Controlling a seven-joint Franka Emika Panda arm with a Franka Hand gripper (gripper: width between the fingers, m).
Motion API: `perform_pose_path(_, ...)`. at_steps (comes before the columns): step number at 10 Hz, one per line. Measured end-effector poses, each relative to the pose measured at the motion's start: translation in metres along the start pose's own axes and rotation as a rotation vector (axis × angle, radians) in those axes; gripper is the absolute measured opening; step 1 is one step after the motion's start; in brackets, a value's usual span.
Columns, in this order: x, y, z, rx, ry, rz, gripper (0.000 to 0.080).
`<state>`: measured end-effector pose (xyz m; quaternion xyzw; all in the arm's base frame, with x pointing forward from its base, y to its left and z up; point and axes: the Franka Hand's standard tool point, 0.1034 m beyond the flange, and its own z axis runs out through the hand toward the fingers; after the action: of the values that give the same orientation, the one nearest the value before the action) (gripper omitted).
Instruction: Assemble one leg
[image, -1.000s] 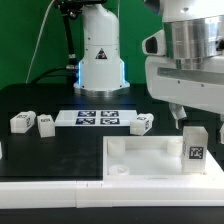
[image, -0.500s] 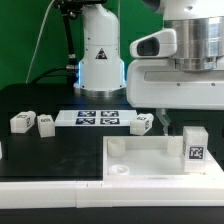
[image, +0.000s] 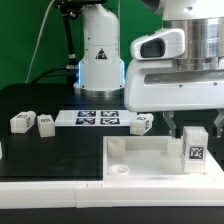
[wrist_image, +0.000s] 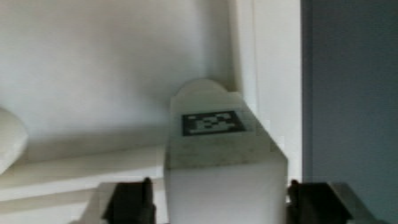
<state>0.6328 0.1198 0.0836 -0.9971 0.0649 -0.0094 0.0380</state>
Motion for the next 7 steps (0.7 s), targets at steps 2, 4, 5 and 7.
perform_pose_path(2,0.0000,0.0000,0.0000,0.000,0.000,0.000,0.0288)
perform_pose_path(4,0.0001,0.0002,0.0000,0.001,0.000,0.042,0.0288)
perform_pose_path(5,0.0004,0.0016,0.0000,0.010,-0.002,0.097,0.0288)
perform_pose_path(7,0.0003,0.0026,0.0003,0.023,-0.009,0.336,0.0288)
